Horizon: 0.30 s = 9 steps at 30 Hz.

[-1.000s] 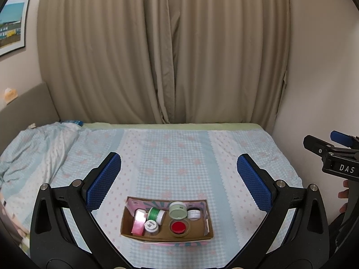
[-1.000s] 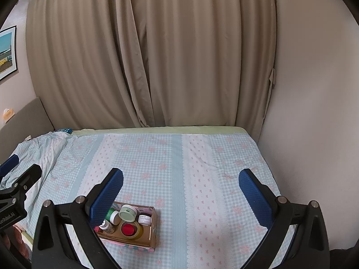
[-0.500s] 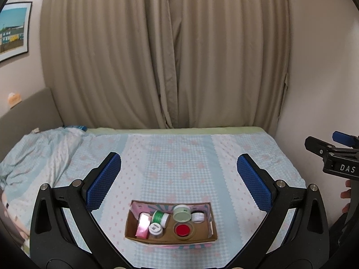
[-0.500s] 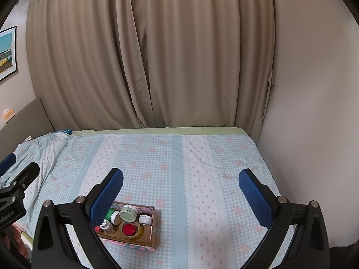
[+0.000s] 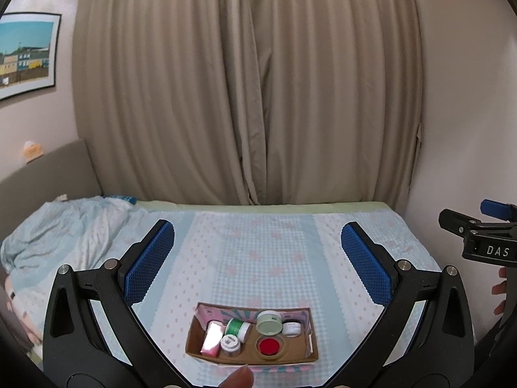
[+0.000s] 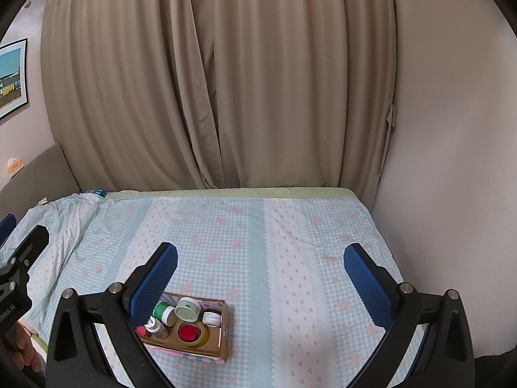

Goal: Organize rigid objects

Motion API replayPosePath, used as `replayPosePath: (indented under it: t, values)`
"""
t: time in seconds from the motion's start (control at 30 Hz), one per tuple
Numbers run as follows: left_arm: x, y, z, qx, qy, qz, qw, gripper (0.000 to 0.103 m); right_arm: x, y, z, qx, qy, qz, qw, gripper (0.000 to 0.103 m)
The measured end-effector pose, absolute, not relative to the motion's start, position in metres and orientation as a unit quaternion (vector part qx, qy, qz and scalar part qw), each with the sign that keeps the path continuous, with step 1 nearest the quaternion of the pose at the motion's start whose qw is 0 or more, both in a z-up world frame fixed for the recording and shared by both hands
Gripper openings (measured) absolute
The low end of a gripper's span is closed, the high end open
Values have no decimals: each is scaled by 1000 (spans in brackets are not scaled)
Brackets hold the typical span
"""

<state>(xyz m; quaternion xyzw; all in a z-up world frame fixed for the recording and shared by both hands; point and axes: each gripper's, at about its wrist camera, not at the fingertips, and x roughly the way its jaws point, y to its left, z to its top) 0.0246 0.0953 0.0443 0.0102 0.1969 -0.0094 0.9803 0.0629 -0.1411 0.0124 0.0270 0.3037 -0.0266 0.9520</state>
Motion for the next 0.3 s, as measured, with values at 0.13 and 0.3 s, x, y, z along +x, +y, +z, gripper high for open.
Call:
replayPosePath:
  t: [0.13, 0.3]
  values:
    - [26, 97, 41, 0, 205, -5, 979, 103, 63, -143, 12, 27, 304, -24, 952, 103]
    - [29, 94, 37, -1, 211, -4, 978, 103, 62, -145, 12, 29, 306, -23, 951, 103]
